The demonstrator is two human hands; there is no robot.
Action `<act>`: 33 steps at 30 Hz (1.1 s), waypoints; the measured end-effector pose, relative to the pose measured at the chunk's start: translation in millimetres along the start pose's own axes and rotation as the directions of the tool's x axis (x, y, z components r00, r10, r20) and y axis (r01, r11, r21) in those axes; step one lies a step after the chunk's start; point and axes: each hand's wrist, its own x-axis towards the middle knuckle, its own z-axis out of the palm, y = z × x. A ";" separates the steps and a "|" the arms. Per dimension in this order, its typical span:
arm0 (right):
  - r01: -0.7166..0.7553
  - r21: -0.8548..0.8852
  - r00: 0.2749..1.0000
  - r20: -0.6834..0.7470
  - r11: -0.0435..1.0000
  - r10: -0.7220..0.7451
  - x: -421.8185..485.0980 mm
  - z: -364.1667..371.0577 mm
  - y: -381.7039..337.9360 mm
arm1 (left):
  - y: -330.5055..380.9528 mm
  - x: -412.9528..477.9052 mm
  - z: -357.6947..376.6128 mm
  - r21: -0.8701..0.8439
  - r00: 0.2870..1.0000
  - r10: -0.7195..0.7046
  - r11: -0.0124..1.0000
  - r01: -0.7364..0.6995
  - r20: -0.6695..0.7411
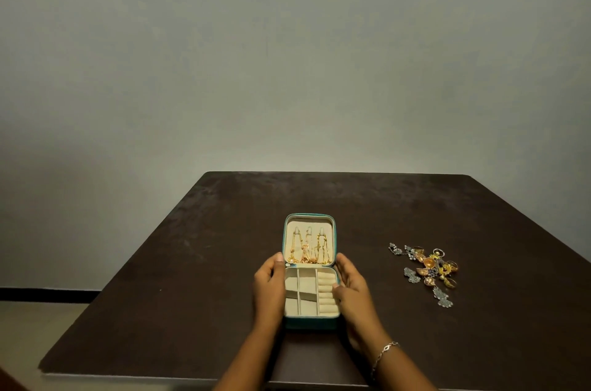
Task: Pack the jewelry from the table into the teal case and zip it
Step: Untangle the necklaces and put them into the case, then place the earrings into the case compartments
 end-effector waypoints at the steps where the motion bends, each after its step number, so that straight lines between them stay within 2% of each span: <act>1: -0.004 -0.004 1.000 -0.006 1.000 0.004 -1.1 -3.9 -0.9 | 0.1 -3.7 3.2 -0.022 1.000 -0.012 1.000 0.012 0.011; 7: -0.015 -0.034 0.999 -0.040 0.999 0.014 -9.3 -33.0 -13.4 | -0.8 -20.4 30.4 -0.072 0.995 -0.027 0.997 0.035 0.100; 12: -0.021 -0.080 0.999 -0.032 0.997 0.018 -9.0 -48.8 -10.9 | -5.1 -26.1 37.3 -0.029 0.995 -0.064 0.997 0.067 0.076; 19: 0.028 -0.076 0.999 0.038 0.997 -0.025 -7.7 -55.5 -8.8 | -7.8 -33.2 38.1 0.180 0.992 0.089 0.978 -0.103 0.085; 24: 0.029 -0.152 0.998 0.067 0.988 -0.019 -10.9 -65.8 -8.0 | -12.2 -34.2 33.8 0.195 0.985 0.161 0.966 -0.169 0.060; 26: 0.085 -0.311 0.993 0.105 0.947 -0.054 -14.6 -81.3 -7.4 | -13.2 -35.1 32.5 0.184 0.984 0.172 0.967 -0.178 0.046; 29: 0.204 -0.586 0.979 0.144 0.784 -0.148 -21.2 -114.6 -9.7 | -13.6 -36.5 31.9 0.163 0.979 0.197 0.966 -0.203 0.050; 31: 0.268 -0.681 0.961 0.136 0.681 -0.243 -27.2 -138.3 -15.4 | -13.4 -37.2 32.1 0.144 0.978 0.204 0.967 -0.209 0.051; 33: 0.286 -0.721 0.940 0.082 0.632 -0.332 -30.5 -158.0 -21.6 | -11.9 -37.2 29.9 0.140 0.976 0.214 0.966 -0.216 0.031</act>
